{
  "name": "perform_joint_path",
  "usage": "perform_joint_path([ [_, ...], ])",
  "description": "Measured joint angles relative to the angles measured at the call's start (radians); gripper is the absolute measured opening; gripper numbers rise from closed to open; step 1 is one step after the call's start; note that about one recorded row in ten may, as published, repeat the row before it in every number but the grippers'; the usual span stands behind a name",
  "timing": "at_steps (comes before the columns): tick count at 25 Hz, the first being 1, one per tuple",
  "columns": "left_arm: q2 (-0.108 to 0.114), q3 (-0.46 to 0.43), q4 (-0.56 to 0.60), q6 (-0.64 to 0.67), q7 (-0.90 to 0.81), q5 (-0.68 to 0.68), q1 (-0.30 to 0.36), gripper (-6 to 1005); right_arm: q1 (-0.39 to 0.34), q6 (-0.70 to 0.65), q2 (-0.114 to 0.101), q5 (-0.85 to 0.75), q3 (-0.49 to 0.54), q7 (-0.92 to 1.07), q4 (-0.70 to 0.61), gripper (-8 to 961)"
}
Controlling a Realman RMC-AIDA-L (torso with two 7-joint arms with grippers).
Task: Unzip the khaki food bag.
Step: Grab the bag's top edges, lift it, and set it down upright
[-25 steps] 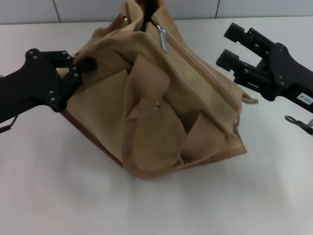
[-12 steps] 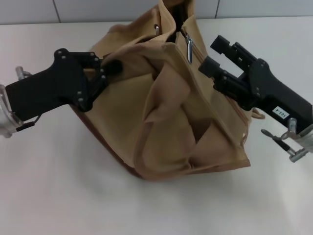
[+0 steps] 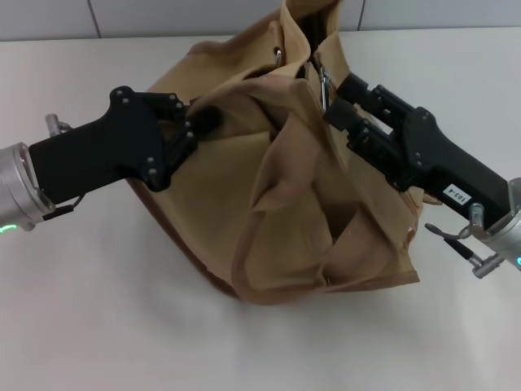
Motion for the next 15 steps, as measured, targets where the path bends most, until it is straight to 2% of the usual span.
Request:
perform_joint_path([
  [1, -0.001, 0.006, 0.0, 0.0, 0.0, -0.001, 0.0, 56, 0.003, 0.005, 0.0, -0.001, -0.002, 0.001, 0.004, 743],
  [7, -0.006, 0.016, -0.007, 0.009, 0.008, -0.003, -0.005, 57, 0.017, 0.024, 0.0, -0.003, -0.01, 0.035, 0.021, 521],
  [9, -0.006, 0.016, -0.02, 0.017, 0.028, -0.004, -0.008, 58, 0.017, 0.036, 0.0, -0.003, -0.014, 0.081, 0.021, 357],
  [15, -0.006, 0.016, -0.026, 0.021, 0.04, -0.01, -0.008, 59, 0.008, 0.06, 0.0, -0.003, -0.005, 0.186, 0.015, 361],
])
